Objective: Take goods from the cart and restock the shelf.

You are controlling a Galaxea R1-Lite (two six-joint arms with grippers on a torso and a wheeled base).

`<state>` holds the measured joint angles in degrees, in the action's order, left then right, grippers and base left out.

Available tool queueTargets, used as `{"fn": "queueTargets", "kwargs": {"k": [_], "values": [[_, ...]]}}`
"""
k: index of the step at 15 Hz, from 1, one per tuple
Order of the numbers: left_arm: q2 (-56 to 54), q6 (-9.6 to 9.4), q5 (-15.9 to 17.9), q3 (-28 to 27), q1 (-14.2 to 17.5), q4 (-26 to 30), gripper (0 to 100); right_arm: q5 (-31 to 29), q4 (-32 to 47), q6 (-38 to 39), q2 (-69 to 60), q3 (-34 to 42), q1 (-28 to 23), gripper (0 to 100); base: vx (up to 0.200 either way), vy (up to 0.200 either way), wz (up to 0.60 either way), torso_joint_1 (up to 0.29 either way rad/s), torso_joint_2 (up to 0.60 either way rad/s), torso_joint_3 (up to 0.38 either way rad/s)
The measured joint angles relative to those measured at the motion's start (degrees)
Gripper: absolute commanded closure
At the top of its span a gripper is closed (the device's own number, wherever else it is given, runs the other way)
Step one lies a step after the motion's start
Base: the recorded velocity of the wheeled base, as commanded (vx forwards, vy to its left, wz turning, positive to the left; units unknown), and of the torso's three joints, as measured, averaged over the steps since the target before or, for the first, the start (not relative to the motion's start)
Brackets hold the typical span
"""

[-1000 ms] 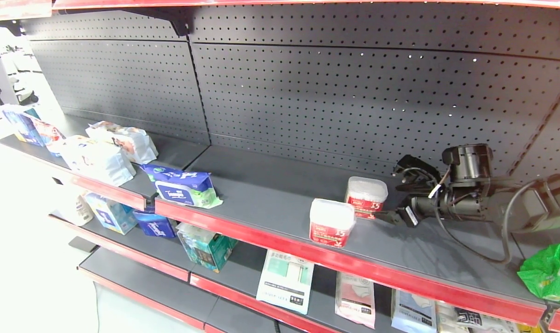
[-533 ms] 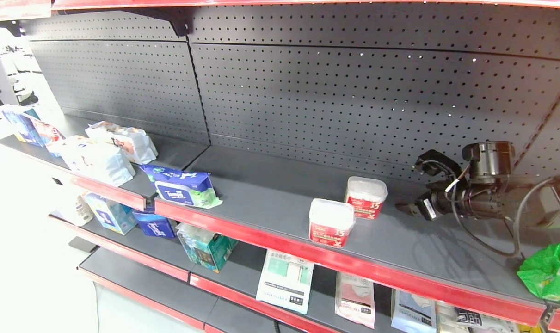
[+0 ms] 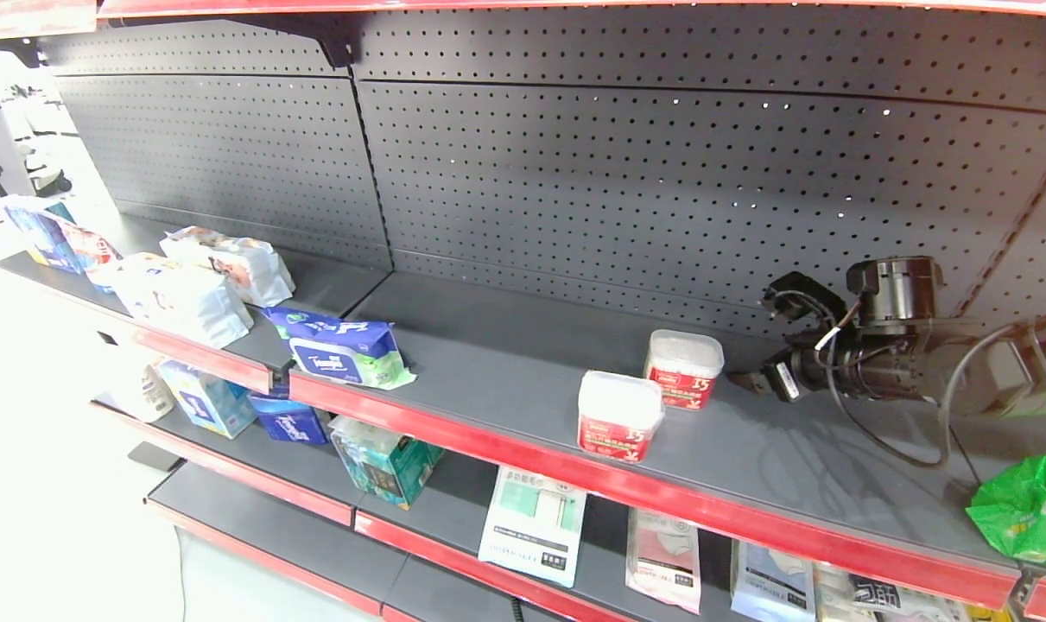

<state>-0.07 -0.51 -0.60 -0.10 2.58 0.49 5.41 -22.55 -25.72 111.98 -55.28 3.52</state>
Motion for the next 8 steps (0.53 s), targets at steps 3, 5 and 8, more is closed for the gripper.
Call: {"fn": "queueTargets", "kwargs": {"k": [3,5,8], "values": [[0.0,0.0,0.0,0.0,0.0,0.0,0,0.09,0.0,0.0,0.0,-0.15,1.16,0,0.0,0.0,0.0,0.0,0.0,0.0],[0.0,0.02,0.02,0.0,-0.02,0.0,0,0.28,0.0,0.0,0.0,-0.17,1.68,0,0.0,0.0,0.0,0.0,0.0,0.0],[0.0,0.05,0.0,0.0,0.0,0.0,0,0.38,0.0,0.02,0.09,-0.66,2.54,0,0.0,0.0,0.0,0.0,0.0,0.0]]}}
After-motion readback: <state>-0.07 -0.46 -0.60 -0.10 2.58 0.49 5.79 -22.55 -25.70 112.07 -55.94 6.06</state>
